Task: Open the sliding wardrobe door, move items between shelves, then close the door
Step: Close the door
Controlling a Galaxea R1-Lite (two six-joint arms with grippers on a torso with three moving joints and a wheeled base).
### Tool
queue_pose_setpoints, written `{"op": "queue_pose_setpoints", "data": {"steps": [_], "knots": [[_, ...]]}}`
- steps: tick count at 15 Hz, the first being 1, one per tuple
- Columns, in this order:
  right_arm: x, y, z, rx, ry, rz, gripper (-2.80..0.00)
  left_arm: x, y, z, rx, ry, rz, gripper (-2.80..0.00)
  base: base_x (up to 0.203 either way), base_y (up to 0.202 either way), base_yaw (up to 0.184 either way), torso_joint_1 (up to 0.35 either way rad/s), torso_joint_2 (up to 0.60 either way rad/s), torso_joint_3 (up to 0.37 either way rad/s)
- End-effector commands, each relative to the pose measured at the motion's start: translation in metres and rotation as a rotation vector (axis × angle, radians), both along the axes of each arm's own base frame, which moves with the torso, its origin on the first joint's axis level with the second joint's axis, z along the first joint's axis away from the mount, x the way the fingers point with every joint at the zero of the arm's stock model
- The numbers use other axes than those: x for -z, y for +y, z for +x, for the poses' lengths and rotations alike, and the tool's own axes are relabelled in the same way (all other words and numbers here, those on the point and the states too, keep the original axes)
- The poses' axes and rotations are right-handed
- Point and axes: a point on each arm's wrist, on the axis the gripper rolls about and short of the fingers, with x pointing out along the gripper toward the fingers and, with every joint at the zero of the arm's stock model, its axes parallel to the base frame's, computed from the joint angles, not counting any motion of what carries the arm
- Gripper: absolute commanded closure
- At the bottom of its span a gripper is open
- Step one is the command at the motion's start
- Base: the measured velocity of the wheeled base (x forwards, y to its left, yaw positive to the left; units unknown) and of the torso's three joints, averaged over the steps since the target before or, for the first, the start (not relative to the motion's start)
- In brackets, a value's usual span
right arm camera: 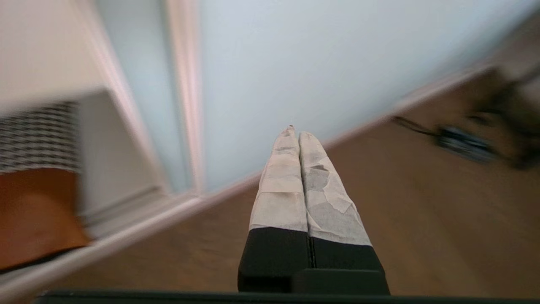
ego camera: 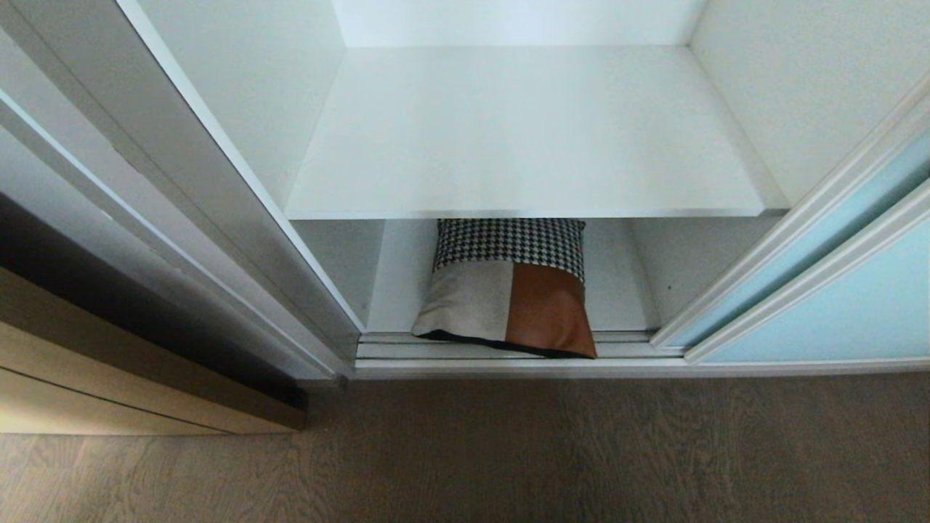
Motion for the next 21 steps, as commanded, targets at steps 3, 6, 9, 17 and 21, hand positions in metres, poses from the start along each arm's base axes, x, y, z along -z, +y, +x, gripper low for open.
{"op": "queue_pose_setpoints", "data": {"steps": [3,6,9,17,21], "knots": [[-0.016,-0.024,0.02,-0.103,-0.054,0.066,0.0,0.0,0.0,0.0,-0.001,0.003,0.0,0.0,0.0,0.0,0.0,0.0,0.0,0.0],[-0.023,-0.035,0.022,-0.093,-0.086,0.031,0.0,0.0,0.0,0.0,-0.001,0.003,0.0,0.0,0.0,0.0,0.0,0.0,0.0,0.0],[-0.032,-0.046,0.023,-0.133,-0.124,-0.045,0.0,0.0,0.0,0.0,-0.001,0.003,0.0,0.0,0.0,0.0,0.0,0.0,0.0,0.0],[-0.038,-0.062,0.022,-0.398,-0.179,0.022,0.0,0.0,0.0,0.0,-0.001,0.003,0.0,0.0,0.0,0.0,0.0,0.0,0.0,0.0],[-0.043,-0.076,0.014,-0.403,-0.164,0.029,0.0,0.0,0.0,0.0,-0.001,0.003,0.0,0.0,0.0,0.0,0.0,0.0,0.0,0.0]]}}
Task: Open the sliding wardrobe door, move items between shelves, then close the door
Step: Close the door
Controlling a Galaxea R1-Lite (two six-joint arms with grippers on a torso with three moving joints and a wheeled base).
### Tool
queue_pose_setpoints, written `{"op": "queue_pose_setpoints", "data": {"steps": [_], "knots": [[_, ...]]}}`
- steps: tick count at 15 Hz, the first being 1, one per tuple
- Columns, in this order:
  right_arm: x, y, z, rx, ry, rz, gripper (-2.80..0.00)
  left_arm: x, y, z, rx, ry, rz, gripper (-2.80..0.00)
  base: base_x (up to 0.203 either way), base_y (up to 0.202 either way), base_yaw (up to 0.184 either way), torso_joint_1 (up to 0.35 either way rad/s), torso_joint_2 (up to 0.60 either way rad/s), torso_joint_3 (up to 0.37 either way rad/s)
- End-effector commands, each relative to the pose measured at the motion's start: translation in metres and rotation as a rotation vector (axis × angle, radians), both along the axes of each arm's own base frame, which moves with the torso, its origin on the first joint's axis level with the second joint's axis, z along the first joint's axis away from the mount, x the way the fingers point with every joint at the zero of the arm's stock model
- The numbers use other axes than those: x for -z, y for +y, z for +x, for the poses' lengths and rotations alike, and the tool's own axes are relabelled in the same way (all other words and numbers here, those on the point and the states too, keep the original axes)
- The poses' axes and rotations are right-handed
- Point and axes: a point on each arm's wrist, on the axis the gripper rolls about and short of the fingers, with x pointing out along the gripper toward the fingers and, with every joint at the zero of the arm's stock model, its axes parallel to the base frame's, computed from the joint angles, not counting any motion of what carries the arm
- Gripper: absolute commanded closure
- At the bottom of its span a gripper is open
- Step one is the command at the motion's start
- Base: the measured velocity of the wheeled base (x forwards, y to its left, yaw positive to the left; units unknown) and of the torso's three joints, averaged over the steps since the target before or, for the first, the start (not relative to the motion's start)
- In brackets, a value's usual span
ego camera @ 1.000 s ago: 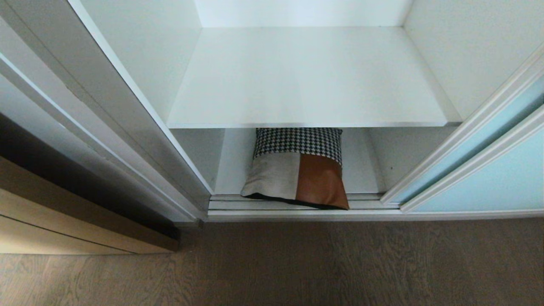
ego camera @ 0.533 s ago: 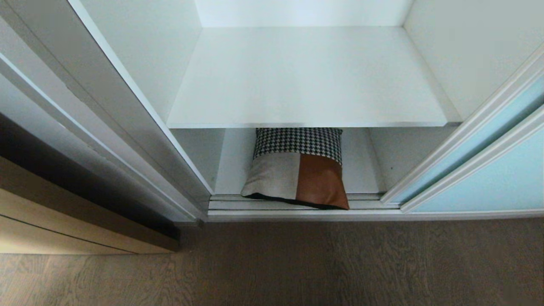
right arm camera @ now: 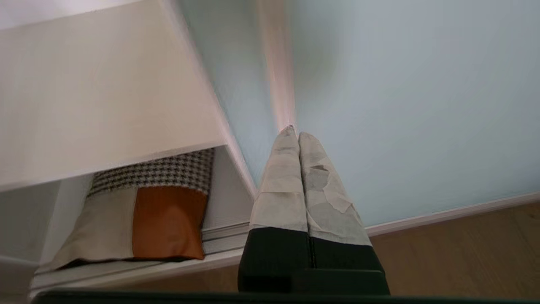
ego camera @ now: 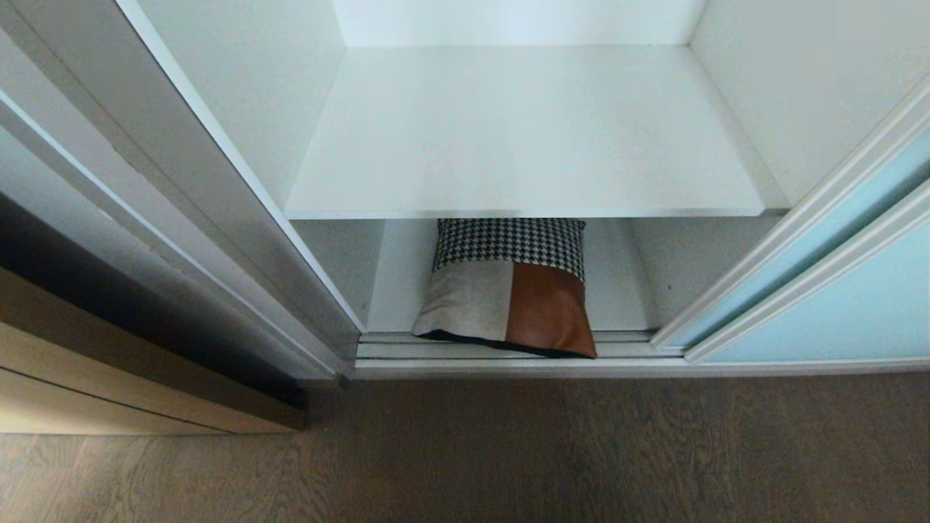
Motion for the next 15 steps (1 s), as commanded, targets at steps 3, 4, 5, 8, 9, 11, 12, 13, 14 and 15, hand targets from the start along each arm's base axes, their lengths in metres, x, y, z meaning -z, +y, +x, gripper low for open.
{"op": "queue_pose_setpoints", "data": {"steps": [3,4,5,8,9,11,12,13,14,15], "knots": [[-0.004,-0.028,-0.006,0.048,-0.003,0.128,0.0,0.0,0.0,0.0,-0.001,0.003,-0.001,0.0,0.0,0.0,0.0,0.0,0.0,0.0],[-0.008,-0.033,-0.006,0.034,-0.003,0.143,0.0,0.0,0.0,0.0,-0.001,0.003,-0.001,0.0,0.0,0.0,0.0,0.0,0.0,0.0],[-0.011,-0.039,-0.007,0.034,-0.005,0.151,0.0,0.0,0.0,0.0,-0.001,0.003,-0.001,0.0,0.0,0.0,0.0,0.0,0.0,0.0],[-0.003,-0.049,-0.004,-0.06,0.032,0.157,0.0,0.0,0.0,0.0,0.0,0.003,-0.001,0.0,0.0,0.0,0.0,0.0,0.0,0.0],[0.002,-0.053,-0.002,-0.123,0.06,0.174,0.0,0.0,0.0,0.0,-0.001,0.003,-0.001,0.0,0.0,0.0,0.0,0.0,0.0,0.0],[0.006,-0.06,0.002,-0.17,0.073,0.224,0.0,0.0,0.0,0.0,-0.001,0.003,-0.001,0.0,0.0,0.0,0.0,0.0,0.0,0.0],[0.006,-0.063,0.005,-0.184,0.071,0.254,0.0,0.0,0.0,0.0,-0.001,0.003,-0.001,0.0,0.0,0.0,0.0,0.0,0.0,0.0],[0.007,-0.065,0.011,-0.213,0.073,0.271,0.0,0.0,0.0,0.0,-0.001,0.003,-0.001,0.0,0.0,0.0,0.0,0.0,0.0,0.0],[0.006,-0.066,0.017,-0.245,0.075,0.288,0.0,0.0,0.0,0.0,-0.001,0.003,-0.001,0.0,0.0,0.0,0.0,0.0,0.0,0.0],[0.005,-0.065,0.023,-0.271,0.074,0.311,0.0,0.0,0.0,0.0,0.001,0.003,-0.001,0.0,0.0,0.0,0.0,0.0,0.0,0.0]]}}
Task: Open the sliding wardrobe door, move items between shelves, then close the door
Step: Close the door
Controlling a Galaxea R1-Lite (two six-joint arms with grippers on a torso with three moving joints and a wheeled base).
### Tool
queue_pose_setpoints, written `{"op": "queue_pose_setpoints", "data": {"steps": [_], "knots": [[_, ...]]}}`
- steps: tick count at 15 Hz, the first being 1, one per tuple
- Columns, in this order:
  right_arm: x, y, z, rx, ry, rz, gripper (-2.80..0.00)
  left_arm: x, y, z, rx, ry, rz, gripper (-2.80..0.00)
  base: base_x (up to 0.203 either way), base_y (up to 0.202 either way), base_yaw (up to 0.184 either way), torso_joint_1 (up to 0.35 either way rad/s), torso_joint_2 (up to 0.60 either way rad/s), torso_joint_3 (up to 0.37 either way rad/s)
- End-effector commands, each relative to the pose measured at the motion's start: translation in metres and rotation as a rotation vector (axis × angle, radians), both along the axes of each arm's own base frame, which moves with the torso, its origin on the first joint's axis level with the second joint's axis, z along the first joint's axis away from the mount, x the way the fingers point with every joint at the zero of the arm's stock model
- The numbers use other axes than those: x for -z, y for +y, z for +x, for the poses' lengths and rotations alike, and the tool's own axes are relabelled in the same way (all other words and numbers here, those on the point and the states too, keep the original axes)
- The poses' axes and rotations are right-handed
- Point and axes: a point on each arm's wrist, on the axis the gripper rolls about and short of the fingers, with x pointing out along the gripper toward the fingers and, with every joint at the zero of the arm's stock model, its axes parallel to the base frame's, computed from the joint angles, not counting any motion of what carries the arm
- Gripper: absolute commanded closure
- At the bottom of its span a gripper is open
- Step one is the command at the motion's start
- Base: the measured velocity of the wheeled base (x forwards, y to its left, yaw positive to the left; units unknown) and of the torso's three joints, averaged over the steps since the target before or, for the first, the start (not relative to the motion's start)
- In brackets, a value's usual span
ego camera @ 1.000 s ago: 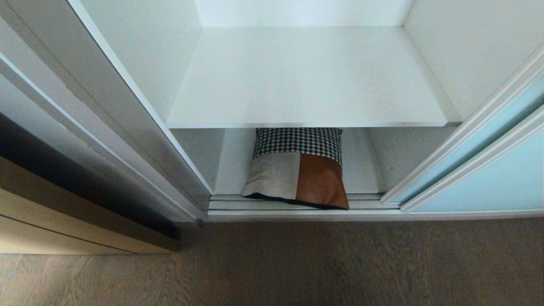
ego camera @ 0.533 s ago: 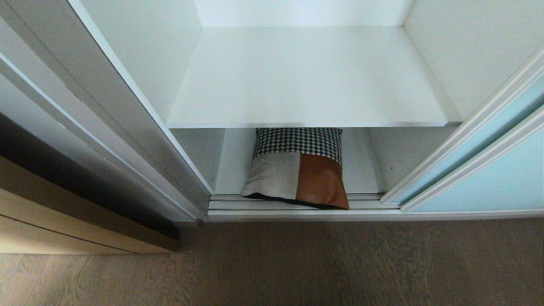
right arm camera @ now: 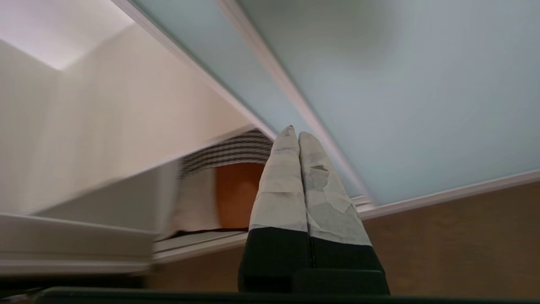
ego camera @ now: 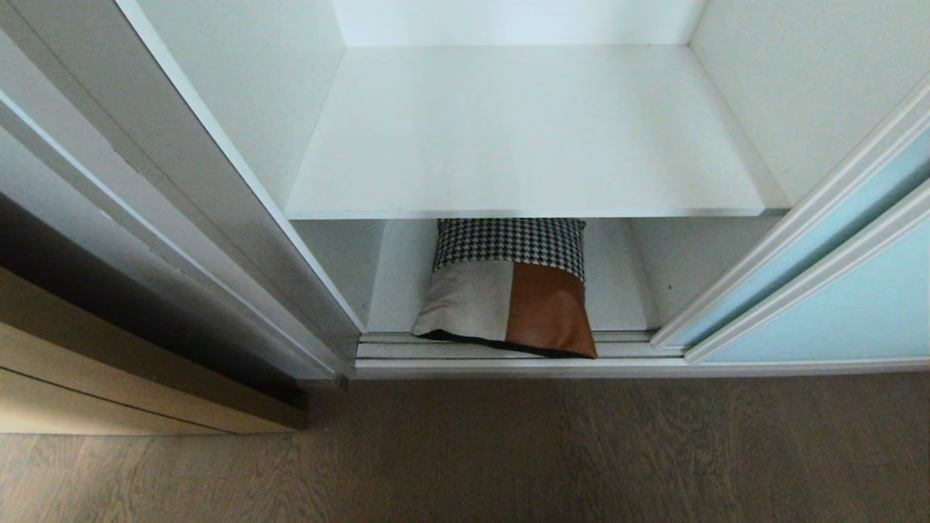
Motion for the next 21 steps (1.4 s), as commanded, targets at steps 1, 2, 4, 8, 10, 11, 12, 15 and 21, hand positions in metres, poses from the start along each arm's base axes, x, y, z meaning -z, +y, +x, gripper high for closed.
{"op": "queue_pose_setpoints", "data": {"steps": [1,2,4,8,10,11,12,15,21], "knots": [[-0.001,-0.004,0.013,-0.058,0.002,0.046,0.0,0.0,0.0,0.0,0.0,0.003,-0.001,0.0,0.0,0.0,0.0,0.0,0.0,0.0],[-0.002,-0.002,0.017,-0.068,-0.001,0.058,0.0,0.0,0.0,0.0,0.0,0.003,-0.001,0.0,0.0,0.0,0.0,0.0,0.0,0.0],[-0.007,0.001,0.027,-0.078,-0.018,0.088,0.0,0.0,0.0,0.0,0.0,0.003,-0.001,0.0,0.0,0.0,0.0,0.0,0.0,0.0],[-0.017,-0.002,0.042,-0.019,-0.062,0.147,0.0,0.0,0.0,0.0,0.0,0.003,-0.001,0.0,0.0,0.0,0.0,0.0,0.0,0.0],[-0.021,-0.007,0.045,-0.014,-0.07,0.165,0.0,0.0,0.0,0.0,0.001,0.003,-0.001,0.0,0.0,0.0,0.0,0.0,0.0,0.0],[-0.023,-0.01,0.046,-0.009,-0.077,0.181,0.0,0.0,0.0,0.0,0.0,0.003,-0.001,0.0,0.0,0.0,0.0,0.0,0.0,0.0],[-0.024,-0.013,0.048,0.012,-0.086,0.193,0.0,0.0,0.0,0.0,0.0,0.003,-0.001,0.0,0.0,0.0,0.0,0.0,0.0,0.0],[-0.027,-0.018,0.057,0.037,-0.108,0.221,0.0,0.0,0.0,0.0,0.0,0.003,-0.001,0.0,0.0,0.0,0.0,0.0,0.0,0.0],[-0.027,-0.011,0.081,-0.011,-0.114,0.284,0.0,0.0,0.0,0.0,0.0,0.003,-0.001,0.0,0.0,0.0,0.0,0.0,0.0,0.0]]}}
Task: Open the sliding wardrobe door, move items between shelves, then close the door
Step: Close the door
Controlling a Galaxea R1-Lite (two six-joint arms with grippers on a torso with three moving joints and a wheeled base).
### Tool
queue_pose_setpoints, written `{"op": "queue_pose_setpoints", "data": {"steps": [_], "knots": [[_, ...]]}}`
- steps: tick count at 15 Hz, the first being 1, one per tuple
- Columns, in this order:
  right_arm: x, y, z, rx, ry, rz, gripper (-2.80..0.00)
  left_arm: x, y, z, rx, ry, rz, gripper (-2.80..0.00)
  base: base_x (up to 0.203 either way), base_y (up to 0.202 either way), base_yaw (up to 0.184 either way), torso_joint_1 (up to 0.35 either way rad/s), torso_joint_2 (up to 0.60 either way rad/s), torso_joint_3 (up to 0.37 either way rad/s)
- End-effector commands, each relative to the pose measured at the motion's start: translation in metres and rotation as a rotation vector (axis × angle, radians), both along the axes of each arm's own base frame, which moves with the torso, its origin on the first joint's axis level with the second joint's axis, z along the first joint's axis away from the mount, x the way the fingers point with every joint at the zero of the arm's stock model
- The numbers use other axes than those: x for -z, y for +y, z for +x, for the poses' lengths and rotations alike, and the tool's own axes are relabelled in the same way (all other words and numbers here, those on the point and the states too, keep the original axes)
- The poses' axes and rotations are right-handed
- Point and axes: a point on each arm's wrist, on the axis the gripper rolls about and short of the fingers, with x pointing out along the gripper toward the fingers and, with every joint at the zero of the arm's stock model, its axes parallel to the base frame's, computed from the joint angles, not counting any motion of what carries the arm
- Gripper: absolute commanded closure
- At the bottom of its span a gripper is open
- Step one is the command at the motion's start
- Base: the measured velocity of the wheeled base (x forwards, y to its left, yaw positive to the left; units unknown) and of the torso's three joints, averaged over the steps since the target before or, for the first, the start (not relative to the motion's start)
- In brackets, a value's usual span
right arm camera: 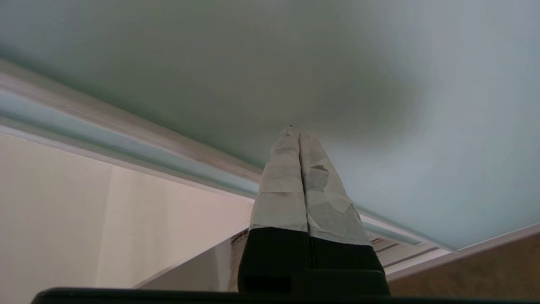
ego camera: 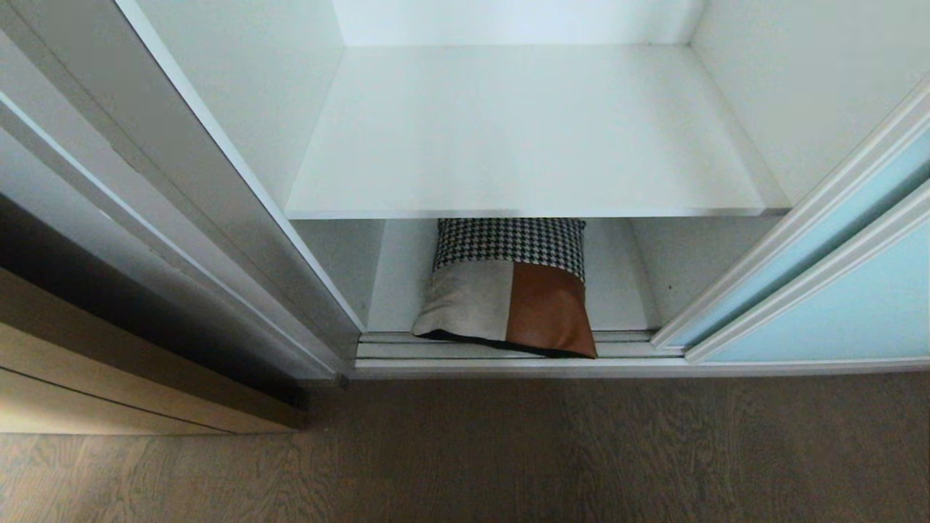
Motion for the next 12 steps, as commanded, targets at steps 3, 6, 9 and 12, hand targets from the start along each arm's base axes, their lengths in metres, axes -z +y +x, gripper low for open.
{"op": "queue_pose_setpoints", "data": {"steps": [3,6,9,12], "knots": [[0.002,0.003,0.013,-0.054,0.006,0.014,0.0,0.0,0.0,0.0,0.0,0.003,0.0,0.0,0.0,0.0,0.0,0.0,0.0,0.0],[0.004,-0.001,0.019,-0.06,0.014,0.024,0.0,0.0,0.0,0.0,0.0,0.003,0.0,0.0,0.0,0.0,0.0,0.0,0.0,0.0],[0.005,0.006,0.029,-0.075,0.01,0.032,0.0,0.0,0.0,0.0,0.0,0.003,0.0,0.0,0.0,0.0,0.0,0.0,0.0,0.0],[0.001,0.021,0.03,-0.111,-0.005,0.023,0.0,0.0,0.0,0.0,0.0,0.003,0.0,0.0,0.0,0.0,0.0,0.0,0.0,0.0]]}}
